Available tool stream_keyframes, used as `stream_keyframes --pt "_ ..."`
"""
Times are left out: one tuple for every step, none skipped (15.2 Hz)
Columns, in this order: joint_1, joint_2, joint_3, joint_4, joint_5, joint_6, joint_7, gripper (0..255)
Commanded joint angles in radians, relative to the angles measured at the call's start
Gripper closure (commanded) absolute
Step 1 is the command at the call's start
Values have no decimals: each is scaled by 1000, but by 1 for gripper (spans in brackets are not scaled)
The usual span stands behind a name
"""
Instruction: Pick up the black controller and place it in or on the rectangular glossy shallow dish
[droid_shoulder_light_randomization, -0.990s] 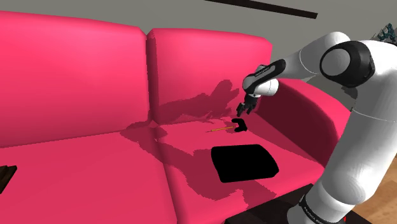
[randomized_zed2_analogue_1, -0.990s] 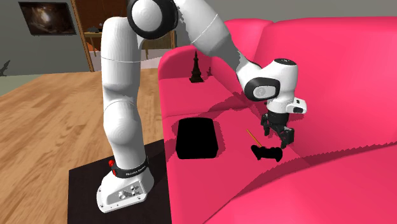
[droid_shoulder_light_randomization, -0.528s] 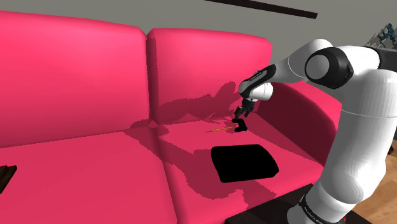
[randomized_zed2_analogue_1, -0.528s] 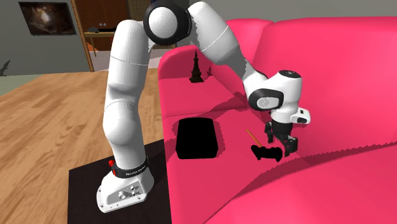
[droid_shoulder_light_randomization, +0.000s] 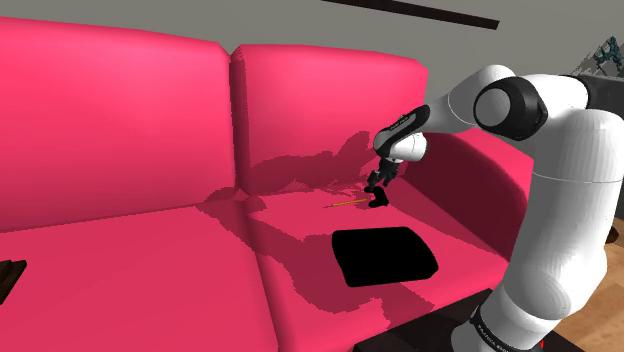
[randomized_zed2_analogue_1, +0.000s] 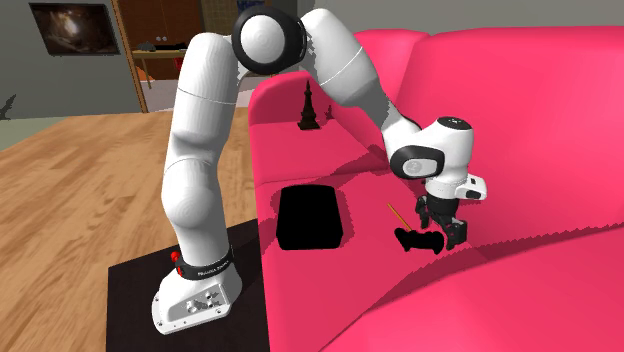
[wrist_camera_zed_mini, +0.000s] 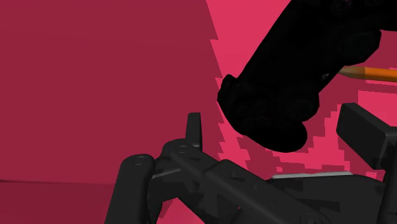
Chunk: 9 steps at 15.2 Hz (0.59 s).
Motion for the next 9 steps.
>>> stream_keyframes --pt "0 0 0 0 0 0 0 0" --pt "0 0 0 0 0 0 0 255" --pt "0 0 0 0 0 0 0 255" --pt "0 0 0 0 0 0 0 255" --pt "0 0 0 0 0 0 0 255" --pt "0 0 0 0 0 0 0 255" --pt "0 0 0 0 0 0 0 255" --pt "0 0 0 0 0 0 0 255" --pt "0 0 0 0 0 0 0 255"
